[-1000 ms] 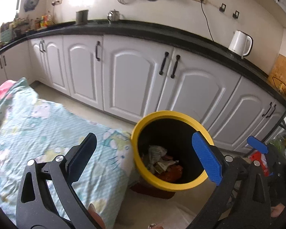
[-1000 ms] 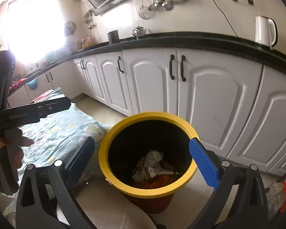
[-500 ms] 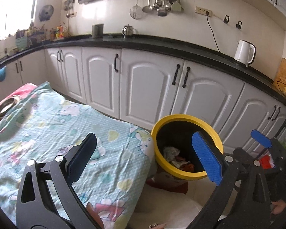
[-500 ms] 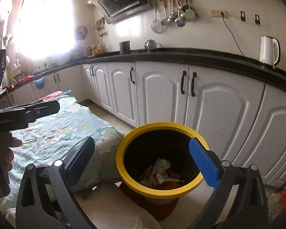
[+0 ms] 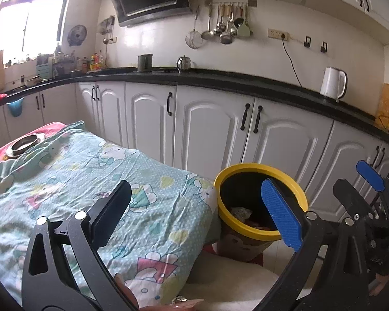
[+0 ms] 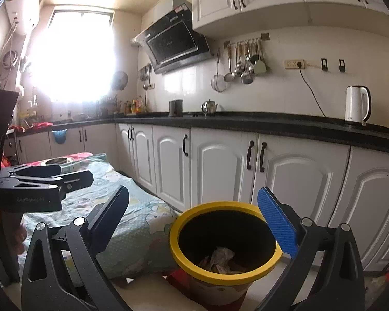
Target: Collect trash
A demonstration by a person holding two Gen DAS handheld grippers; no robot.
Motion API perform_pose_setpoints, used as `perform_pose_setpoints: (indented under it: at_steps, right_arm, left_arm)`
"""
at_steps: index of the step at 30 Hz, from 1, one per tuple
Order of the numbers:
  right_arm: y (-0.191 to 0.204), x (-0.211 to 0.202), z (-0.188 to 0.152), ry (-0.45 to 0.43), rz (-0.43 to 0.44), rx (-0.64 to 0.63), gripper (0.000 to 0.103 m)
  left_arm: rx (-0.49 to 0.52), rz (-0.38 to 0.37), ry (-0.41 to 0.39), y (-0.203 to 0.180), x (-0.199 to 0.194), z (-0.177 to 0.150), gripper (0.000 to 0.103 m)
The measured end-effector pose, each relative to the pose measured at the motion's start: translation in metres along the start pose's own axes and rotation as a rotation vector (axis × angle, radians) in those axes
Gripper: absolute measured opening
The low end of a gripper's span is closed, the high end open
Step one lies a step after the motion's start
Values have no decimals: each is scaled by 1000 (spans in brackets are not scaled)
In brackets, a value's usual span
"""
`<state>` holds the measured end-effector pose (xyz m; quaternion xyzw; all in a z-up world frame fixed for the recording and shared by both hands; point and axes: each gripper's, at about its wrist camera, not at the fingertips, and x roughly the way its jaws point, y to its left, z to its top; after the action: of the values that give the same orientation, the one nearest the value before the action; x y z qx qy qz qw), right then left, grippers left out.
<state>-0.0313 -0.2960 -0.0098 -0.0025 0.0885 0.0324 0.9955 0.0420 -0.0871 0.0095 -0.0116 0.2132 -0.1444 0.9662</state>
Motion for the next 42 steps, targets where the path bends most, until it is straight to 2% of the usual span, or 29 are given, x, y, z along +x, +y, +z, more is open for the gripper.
perform_pose_setpoints:
  at_steps: [8, 42]
  right_arm:
    - [-1, 6, -3, 9, -23, 8, 97]
    - [2, 3, -7, 15, -30, 29, 97]
  left_arm:
    - [-8, 5, 10, 1, -3, -10, 92]
    - [-11, 14, 1, 1, -7, -7, 92]
